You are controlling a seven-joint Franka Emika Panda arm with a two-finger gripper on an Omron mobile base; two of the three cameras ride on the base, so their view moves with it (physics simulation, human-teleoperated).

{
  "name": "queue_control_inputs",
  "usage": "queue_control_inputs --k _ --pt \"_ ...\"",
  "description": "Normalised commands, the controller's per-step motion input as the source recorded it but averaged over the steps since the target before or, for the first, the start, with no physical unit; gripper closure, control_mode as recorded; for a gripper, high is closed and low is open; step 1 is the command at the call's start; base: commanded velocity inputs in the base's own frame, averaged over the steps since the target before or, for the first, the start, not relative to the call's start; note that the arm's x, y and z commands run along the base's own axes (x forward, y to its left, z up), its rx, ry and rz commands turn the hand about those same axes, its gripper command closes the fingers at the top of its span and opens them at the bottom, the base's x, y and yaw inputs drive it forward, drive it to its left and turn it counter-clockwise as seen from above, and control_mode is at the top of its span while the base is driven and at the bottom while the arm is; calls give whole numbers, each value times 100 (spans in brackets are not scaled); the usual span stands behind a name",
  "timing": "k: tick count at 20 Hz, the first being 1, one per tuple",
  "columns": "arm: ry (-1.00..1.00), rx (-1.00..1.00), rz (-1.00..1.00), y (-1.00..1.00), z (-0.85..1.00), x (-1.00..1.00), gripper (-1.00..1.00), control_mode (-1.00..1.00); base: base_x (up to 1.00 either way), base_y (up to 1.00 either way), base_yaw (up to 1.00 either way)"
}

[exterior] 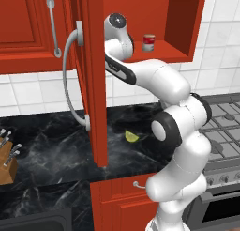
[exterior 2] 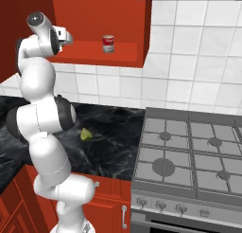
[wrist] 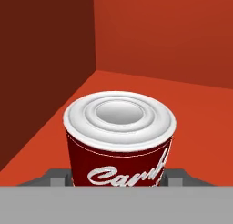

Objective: Restock the canned food cabinet by taking the new fresh canned food from the counter and placing it in the cabinet. Then, take the old canned food from the cabinet and place it on the counter.

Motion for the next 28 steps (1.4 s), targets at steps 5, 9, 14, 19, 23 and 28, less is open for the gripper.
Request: queue_control_inputs --k 5,9,14,19,23,28 --pt "0 0 0 0 0 -7 100 -100 0 0 0" --pt "-8 1 0 -14 0 -77 100 -100 0 0 0" --pt "-17 8 0 -42 27 -100 100 -100 0 0 0" --pt "-3 10 4 -76 18 -100 100 -100 0 0 0" --pt "25 1 11 -91 -32 -100 100 -100 0 0 0" --pt "67 -1 19 -89 -99 -100 100 -100 0 0 0"
